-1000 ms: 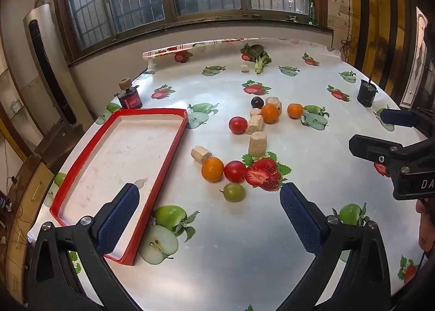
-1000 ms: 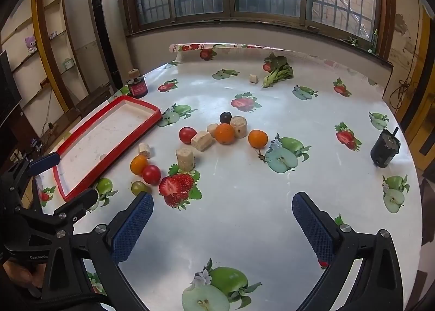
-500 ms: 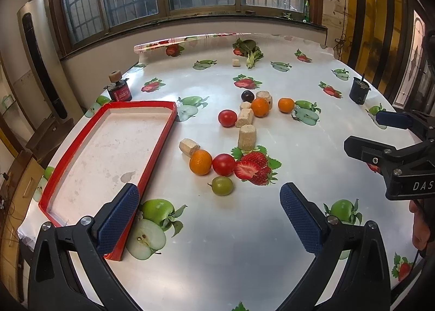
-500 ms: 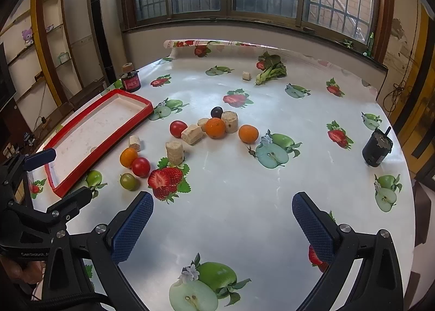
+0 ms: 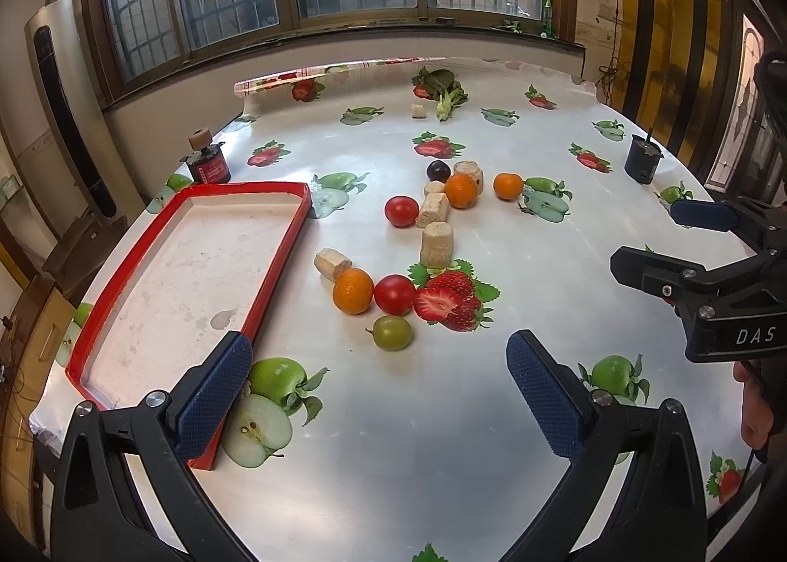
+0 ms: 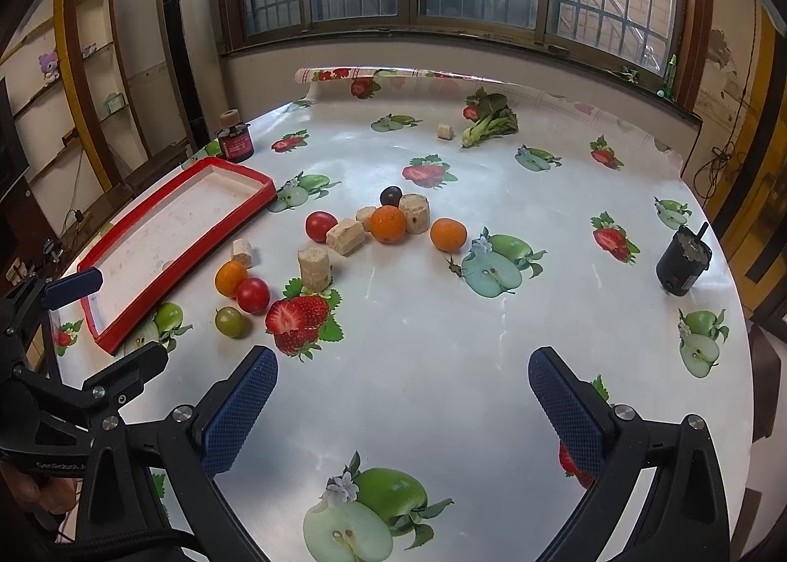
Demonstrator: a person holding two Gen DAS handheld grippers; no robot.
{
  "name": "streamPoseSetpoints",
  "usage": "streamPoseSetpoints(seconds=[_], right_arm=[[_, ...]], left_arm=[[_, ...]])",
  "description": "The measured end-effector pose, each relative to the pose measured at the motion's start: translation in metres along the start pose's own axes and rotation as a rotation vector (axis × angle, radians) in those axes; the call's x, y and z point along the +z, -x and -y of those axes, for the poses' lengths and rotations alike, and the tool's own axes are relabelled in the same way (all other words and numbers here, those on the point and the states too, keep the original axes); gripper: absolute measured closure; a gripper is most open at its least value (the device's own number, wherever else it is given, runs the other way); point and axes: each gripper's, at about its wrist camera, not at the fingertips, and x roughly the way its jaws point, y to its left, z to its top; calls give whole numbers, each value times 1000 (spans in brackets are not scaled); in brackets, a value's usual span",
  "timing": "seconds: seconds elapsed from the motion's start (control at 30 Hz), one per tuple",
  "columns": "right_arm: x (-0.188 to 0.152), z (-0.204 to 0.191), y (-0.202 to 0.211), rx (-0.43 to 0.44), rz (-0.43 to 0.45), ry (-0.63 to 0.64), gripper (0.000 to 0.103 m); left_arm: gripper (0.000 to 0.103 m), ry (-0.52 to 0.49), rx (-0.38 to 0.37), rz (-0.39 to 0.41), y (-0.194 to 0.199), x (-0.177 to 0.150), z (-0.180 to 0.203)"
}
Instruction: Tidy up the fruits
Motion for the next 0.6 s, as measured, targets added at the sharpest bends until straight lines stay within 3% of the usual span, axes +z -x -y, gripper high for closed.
streamPoseSetpoints(seconds=[0.3, 0.6], right_arm=[[-1, 0, -3, -3, -6, 1, 0], [-1, 4, -12, -1, -24, -10, 0]], left_arm=[[0, 12, -20, -12, -1, 0, -3], [0, 53, -115, -49, -12, -6, -11]])
